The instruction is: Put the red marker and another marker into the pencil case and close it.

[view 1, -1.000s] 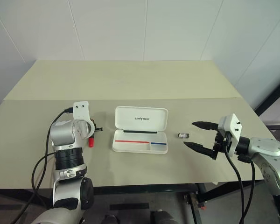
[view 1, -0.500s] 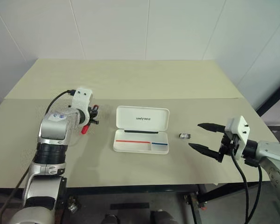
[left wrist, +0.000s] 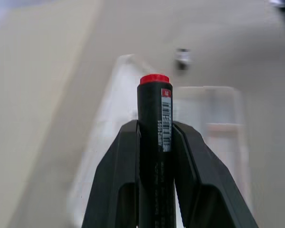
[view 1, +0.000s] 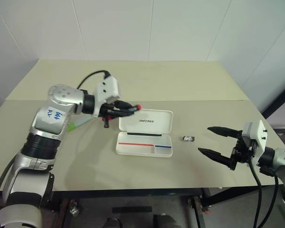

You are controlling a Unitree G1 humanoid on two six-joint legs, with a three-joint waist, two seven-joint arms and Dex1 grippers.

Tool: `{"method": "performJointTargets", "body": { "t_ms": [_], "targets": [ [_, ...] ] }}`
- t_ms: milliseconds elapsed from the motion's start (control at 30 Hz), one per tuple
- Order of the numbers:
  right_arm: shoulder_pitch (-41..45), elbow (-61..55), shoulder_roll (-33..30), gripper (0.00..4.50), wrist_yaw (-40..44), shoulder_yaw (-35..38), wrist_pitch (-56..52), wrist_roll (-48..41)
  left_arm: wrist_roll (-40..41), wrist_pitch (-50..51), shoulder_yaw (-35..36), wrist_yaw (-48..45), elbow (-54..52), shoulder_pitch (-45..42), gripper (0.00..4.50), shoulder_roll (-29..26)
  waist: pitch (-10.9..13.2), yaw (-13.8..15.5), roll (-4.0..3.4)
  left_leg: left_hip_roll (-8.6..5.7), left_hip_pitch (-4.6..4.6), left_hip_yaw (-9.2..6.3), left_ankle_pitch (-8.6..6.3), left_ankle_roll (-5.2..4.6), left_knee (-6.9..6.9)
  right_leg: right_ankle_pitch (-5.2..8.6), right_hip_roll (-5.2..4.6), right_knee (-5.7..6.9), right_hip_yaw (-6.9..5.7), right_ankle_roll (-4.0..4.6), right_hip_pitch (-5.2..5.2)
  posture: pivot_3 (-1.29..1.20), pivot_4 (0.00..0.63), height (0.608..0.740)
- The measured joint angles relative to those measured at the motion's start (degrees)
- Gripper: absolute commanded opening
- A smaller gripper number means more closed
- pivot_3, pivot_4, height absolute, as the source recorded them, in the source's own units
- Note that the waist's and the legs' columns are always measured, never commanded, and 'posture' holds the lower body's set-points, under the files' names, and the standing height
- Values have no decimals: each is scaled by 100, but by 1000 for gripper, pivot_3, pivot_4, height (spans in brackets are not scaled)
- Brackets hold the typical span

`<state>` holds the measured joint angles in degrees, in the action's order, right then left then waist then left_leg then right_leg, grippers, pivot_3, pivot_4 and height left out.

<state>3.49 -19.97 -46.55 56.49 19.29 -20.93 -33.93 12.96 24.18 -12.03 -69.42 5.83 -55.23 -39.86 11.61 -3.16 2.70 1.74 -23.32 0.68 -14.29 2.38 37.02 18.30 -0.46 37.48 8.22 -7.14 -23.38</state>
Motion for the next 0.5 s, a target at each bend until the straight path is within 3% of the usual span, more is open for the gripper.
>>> {"method": "performJointTargets", "body": {
  "t_ms": [200, 500],
  "targets": [
    [-271, -182, 78, 4500, -256, 34, 11, 77, -246, -18, -731, -413, 482, -427, 619, 681, 0, 12, 0, -3, -3, -4, -1, -3, 10, 1, 3, 1, 1, -3, 2, 0, 150, 740],
    [-834, -599, 246, 4500, -650, 182, 53, 118, -1284, -902, -1318, -176, 2506, -949, 619, 1631, 0, 4, 0, -3, -8, -6, -1, -5, 6, 0, 8, 2, 7, -6, -5, 0, 150, 740]
  ]
}}
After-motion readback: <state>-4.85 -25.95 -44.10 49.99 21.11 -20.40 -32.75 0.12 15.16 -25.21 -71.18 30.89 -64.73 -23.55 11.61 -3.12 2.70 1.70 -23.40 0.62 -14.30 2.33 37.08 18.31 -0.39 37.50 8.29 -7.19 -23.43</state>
